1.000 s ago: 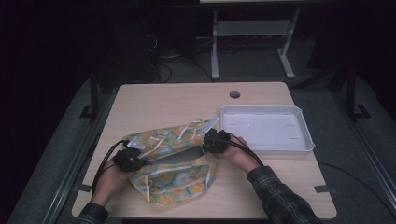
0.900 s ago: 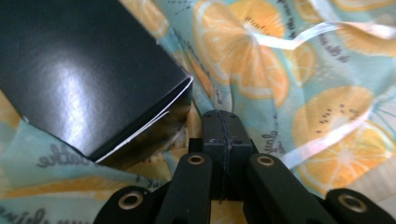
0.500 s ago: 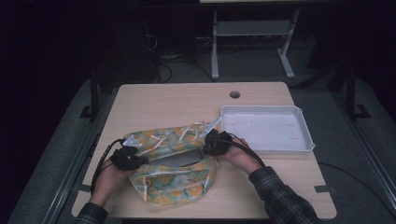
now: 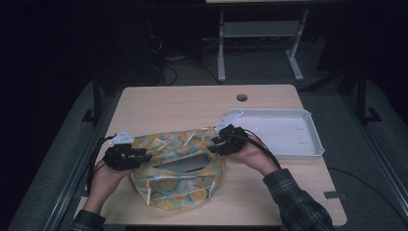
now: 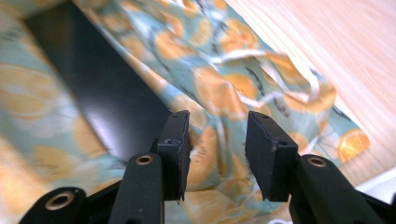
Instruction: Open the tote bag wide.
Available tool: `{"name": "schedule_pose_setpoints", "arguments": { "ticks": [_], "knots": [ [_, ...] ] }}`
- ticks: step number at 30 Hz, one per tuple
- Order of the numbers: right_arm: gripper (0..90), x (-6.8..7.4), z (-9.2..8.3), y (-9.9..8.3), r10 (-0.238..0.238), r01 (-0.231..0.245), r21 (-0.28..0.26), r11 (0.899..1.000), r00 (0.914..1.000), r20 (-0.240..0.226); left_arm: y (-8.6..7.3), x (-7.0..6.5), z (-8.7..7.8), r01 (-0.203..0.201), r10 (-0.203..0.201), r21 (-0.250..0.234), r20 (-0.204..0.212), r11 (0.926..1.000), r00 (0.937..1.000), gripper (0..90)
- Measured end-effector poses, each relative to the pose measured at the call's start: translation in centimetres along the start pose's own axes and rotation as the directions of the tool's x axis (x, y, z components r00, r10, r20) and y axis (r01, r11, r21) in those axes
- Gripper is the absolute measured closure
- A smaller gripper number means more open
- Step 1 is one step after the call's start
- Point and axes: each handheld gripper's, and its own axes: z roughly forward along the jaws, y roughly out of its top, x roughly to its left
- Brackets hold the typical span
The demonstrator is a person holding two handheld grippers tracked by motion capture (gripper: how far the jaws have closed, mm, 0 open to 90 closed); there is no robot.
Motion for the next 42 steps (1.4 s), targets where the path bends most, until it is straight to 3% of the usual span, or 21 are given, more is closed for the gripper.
{"name": "schedule_pose_setpoints", "arguments": {
  "ticks": [4,6,10,15,20,26,33,42],
  "knots": [
    [73.7,0.9,-0.9,0.0,-0.046,0.045,-0.013,0.999,0.9973,-0.058,0.2,-1.2,-0.8,-0.027,0.027,-0.004,0.036,0.9996,0.9990,78.7],
    [81.6,1.5,-1.0,-0.1,-0.068,0.067,-0.007,0.998,0.9946,-0.079,0.3,-1.6,-0.8,-0.049,0.048,0.013,0.046,0.9987,0.9978,83.0],
    [87.0,2.5,-0.8,-0.6,-0.119,0.122,0.026,0.992,0.9869,-0.109,0.2,-2.3,-0.2,-0.077,0.073,0.046,0.072,0.9960,0.9947,88.0],
    [87.2,3.5,-0.3,-1.7,-0.144,0.154,0.058,0.986,0.9783,-0.149,-0.5,-3.2,0.1,-0.100,0.092,0.090,0.089,0.9909,0.9917,89.4],
    [87.4,4.1,0.2,-2.7,-0.147,0.165,0.103,0.981,0.9755,-0.163,-1.5,-4.0,-0.2,-0.112,0.101,0.124,0.096,0.9859,0.9903,89.5],
    [87.9,4.3,1.2,-3.4,-0.143,0.169,0.151,0.974,0.9755,-0.167,-3.0,-4.5,-0.3,-0.111,0.095,0.174,0.096,0.9785,0.9908,89.5],
    [87.9,4.4,2.5,-3.8,-0.156,0.187,0.185,0.965,0.9725,-0.173,-4.5,-4.4,-0.2,-0.082,0.064,0.211,0.090,0.9741,0.9939,89.6],
    [87.9,4.5,3.2,-3.9,-0.163,0.197,0.209,0.958,0.9717,-0.171,-5.5,-3.9,2.0,-0.101,0.086,0.286,0.065,0.9528,0.9942,89.6]
  ]
}}
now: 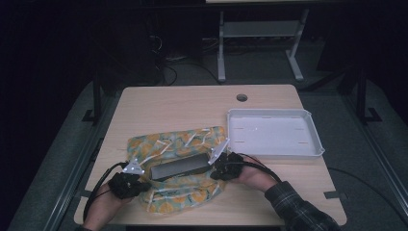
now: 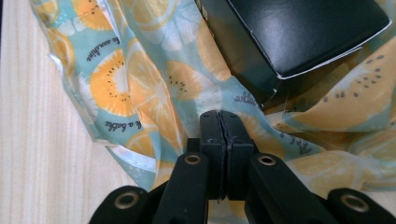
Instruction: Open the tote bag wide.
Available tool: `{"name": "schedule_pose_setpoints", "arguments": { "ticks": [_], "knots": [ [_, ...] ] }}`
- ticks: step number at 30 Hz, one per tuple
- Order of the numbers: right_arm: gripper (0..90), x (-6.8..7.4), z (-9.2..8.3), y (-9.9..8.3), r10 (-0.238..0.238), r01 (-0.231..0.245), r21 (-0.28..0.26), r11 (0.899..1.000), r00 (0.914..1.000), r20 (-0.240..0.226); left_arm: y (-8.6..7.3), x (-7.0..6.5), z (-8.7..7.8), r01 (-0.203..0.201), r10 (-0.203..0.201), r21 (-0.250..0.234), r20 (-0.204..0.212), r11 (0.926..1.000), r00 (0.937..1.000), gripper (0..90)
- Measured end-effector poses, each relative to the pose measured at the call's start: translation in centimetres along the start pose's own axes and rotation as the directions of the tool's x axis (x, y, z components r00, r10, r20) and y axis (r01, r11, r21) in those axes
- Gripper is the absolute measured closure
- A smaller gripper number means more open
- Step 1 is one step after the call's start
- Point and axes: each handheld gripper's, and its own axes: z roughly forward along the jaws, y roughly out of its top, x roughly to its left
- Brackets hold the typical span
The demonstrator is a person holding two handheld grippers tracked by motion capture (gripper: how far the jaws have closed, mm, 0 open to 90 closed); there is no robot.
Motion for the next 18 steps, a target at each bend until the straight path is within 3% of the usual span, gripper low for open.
{"name": "schedule_pose_setpoints", "arguments": {
  "ticks": [5,12,18],
  "knots": [
    [88.2,0.0,0.4,0.0,-0.005,0.005,0.013,1.000,1.0000,-0.004,0.2,0.3,0.6,-0.017,0.017,0.014,-0.029,0.9998,0.9994,89.6],
    [87.9,0.1,0.4,0.0,-0.012,0.012,0.020,1.000,0.9999,-0.007,0.2,1.0,0.6,-0.003,0.003,0.009,-0.043,1.0000,0.9991,89.7],
    [84.0,0.0,-0.9,0.0,-0.022,0.021,-0.029,0.999,0.9994,-0.028,0.2,1.0,0.6,-0.006,0.006,0.005,-0.042,1.0000,0.9991,89.6]
  ]
}}
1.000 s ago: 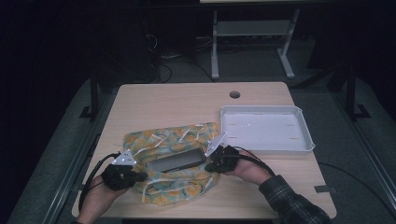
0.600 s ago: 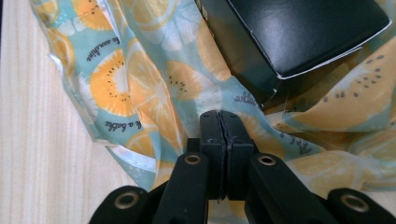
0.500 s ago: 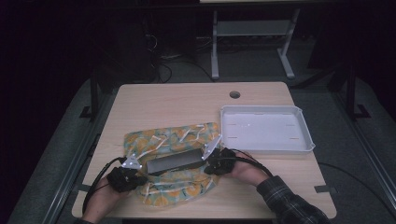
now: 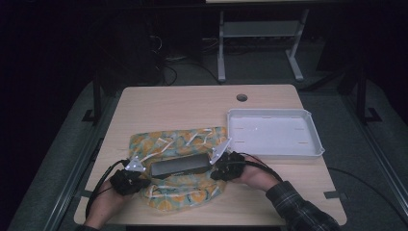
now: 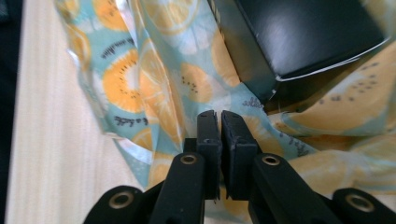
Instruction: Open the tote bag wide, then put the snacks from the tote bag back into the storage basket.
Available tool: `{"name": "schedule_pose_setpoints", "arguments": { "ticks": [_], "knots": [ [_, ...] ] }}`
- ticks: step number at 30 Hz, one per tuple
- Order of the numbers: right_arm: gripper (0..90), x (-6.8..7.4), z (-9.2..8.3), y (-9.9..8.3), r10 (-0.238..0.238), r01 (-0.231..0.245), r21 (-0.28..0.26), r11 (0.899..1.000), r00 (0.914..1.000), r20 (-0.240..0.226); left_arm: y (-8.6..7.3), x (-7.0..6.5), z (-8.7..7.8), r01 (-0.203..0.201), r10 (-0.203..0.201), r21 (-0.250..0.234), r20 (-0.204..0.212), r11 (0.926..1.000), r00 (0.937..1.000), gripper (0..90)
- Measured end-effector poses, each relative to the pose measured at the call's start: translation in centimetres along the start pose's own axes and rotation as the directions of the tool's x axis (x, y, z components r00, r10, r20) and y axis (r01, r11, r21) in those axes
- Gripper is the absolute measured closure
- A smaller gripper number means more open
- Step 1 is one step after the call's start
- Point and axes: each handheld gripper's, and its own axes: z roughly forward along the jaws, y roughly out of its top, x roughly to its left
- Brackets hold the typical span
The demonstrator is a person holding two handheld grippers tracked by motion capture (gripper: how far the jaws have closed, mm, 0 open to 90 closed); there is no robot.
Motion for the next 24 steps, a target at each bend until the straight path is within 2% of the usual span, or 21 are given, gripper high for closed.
{"name": "schedule_pose_setpoints", "arguments": {
  "ticks": [2,4,9,14,18,24],
  "knots": [
    [82.6,0.1,-0.5,-0.1,0.003,-0.003,-0.023,1.000,0.9999,-0.011,0.0,0.0,0.0,0.000,0.000,0.000,0.000,1.0000,1.0000,89.6],
    [80.5,0.1,-1.1,0.0,-0.005,0.005,-0.019,1.000,1.0000,-0.003,0.0,0.0,0.0,0.005,-0.005,-0.001,0.002,1.0000,1.0000,89.6],
    [74.6,-0.2,-2.7,0.3,-0.019,0.018,-0.057,0.998,0.9998,0.000,0.0,0.0,0.0,0.006,-0.006,-0.002,0.002,1.0000,1.0000,89.7],
    [64.6,-0.7,-4.0,1.1,-0.046,0.043,-0.103,0.994,0.9987,-0.023,-0.1,0.1,0.0,0.012,-0.012,-0.009,0.007,0.9999,0.9999,89.6],
    [60.0,-1.3,-4.5,2.0,-0.070,0.065,-0.115,0.991,0.9969,-0.038,-0.1,0.1,0.0,0.018,-0.018,-0.015,0.009,0.9997,0.9998,89.7],
    [55.7,-2.0,-4.4,3.7,-0.110,0.105,-0.113,0.988,0.9931,-0.041,-0.2,0.2,0.0,0.026,-0.026,-0.017,0.018,0.9995,0.9995,89.7]
  ]
}}
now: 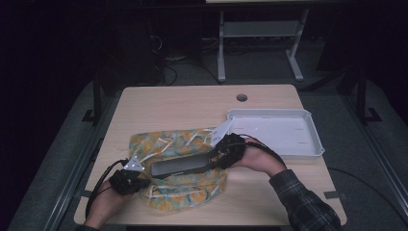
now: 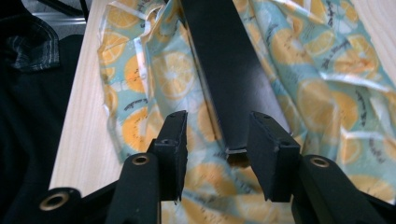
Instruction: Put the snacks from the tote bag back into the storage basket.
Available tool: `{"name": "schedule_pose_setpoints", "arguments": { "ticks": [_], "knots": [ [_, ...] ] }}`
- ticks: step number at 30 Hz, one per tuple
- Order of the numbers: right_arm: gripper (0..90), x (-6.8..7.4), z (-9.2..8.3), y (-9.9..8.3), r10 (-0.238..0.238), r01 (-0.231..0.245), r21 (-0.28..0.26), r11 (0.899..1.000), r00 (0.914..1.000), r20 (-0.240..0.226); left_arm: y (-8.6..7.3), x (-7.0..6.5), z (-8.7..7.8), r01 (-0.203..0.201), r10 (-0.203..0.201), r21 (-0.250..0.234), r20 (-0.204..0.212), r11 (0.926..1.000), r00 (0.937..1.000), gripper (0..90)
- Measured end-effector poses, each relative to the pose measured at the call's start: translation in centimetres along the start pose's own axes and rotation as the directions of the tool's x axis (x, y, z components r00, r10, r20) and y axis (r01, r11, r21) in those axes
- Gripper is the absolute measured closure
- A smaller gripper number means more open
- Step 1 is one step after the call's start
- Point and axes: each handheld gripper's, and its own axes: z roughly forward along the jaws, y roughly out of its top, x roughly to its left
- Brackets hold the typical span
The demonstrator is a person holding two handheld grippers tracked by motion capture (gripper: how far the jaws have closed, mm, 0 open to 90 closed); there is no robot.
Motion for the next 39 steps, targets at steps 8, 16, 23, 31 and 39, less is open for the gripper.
{"name": "schedule_pose_setpoints", "arguments": {
  "ticks": [8,16,23,31,39],
  "knots": [
    [49.8,-1.4,1.3,2.0,-0.049,0.049,0.014,0.999,0.9980,-0.041,0.0,0.0,0.0,-0.002,0.002,0.003,0.003,1.0000,1.0000,89.7],
    [43.4,-2.7,3.2,3.1,-0.094,0.096,0.025,0.995,0.9925,-0.077,0.0,0.1,0.0,-0.002,0.002,0.001,0.005,1.0000,1.0000,89.7],
    [40.0,-2.8,4.3,3.2,-0.117,0.120,0.039,0.992,0.9896,-0.084,0.0,0.1,0.0,-0.002,0.002,0.003,0.004,1.0000,1.0000,89.8],
    [37.0,-3.0,5.3,2.7,-0.131,0.136,0.059,0.989,0.9879,-0.083,0.0,0.1,0.0,0.000,0.000,0.001,0.004,1.0000,1.0000,89.7],
    [35.4,-2.9,6.5,2.1,-0.124,0.134,0.105,0.985,0.9877,-0.096,0.0,0.1,-0.1,-0.005,0.005,0.008,0.004,1.0000,1.0000,89.7]
  ]
}}
